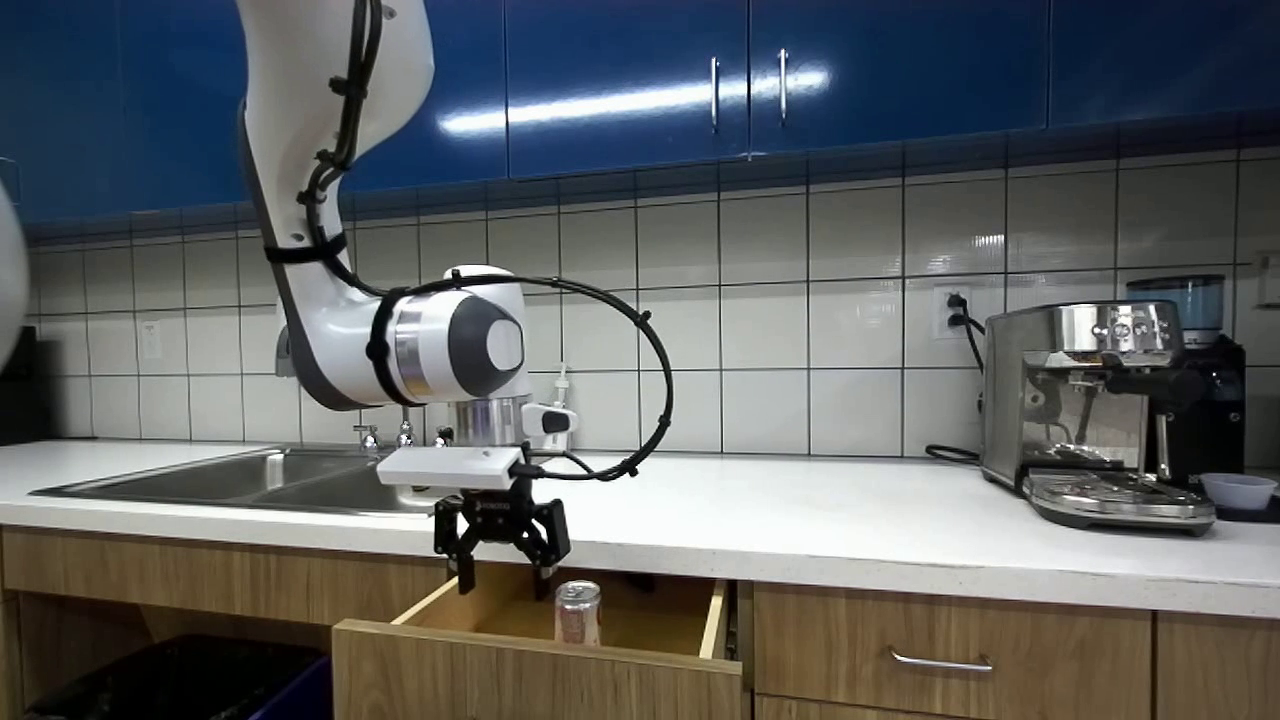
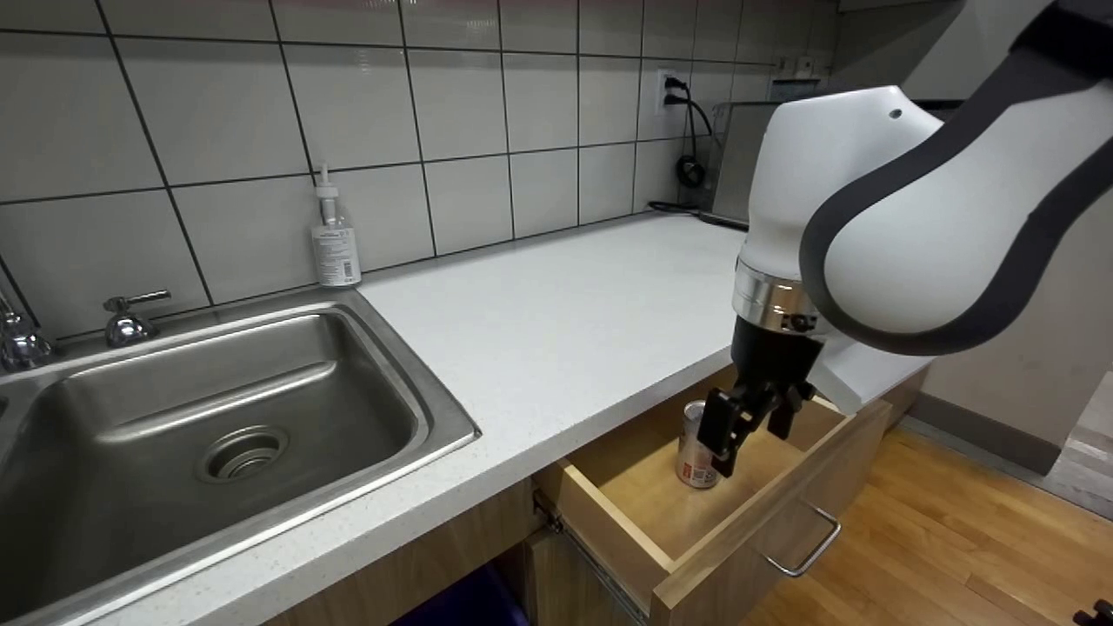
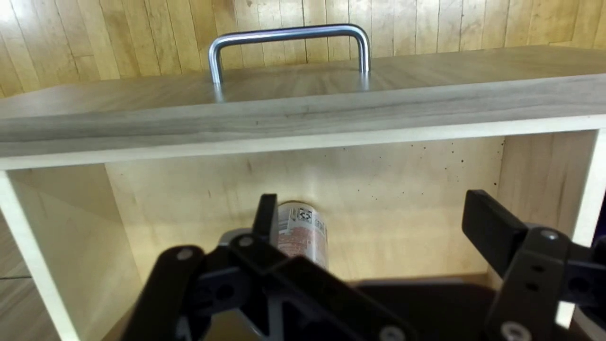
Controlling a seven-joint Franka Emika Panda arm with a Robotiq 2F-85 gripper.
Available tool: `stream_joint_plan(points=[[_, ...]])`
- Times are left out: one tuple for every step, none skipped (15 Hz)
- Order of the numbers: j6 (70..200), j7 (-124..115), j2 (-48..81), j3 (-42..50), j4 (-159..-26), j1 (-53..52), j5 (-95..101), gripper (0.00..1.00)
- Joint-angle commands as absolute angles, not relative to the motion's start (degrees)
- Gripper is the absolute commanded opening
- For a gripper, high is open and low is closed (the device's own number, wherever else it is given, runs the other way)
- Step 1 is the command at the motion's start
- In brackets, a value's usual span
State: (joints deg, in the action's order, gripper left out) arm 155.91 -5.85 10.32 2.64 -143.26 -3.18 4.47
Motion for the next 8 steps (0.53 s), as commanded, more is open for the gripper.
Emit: stream_joint_plan(points=[[156.36,-5.07,6.44,1.44,-146.93,-2.73,3.93,1.0],[156.34,-4.85,6.06,1.18,-147.42,-2.7,3.65,1.0],[156.28,-4.67,5.6,0.88,-147.97,-2.69,3.34,1.0],[156.23,-4.84,5.3,0.75,-148.44,-2.79,3.56,1.0],[156.21,-4.8,4.97,0.59,-148.86,-2.78,3.58,1.0],[156.3,-4.71,4.64,0.41,-149.38,-2.75,3.49,1.0],[156.43,-4.63,4.35,0.27,-149.87,-2.73,3.39,1.0],[156.53,-4.35,4.16,0.13,-150.31,-2.62,3.06,1.0]])
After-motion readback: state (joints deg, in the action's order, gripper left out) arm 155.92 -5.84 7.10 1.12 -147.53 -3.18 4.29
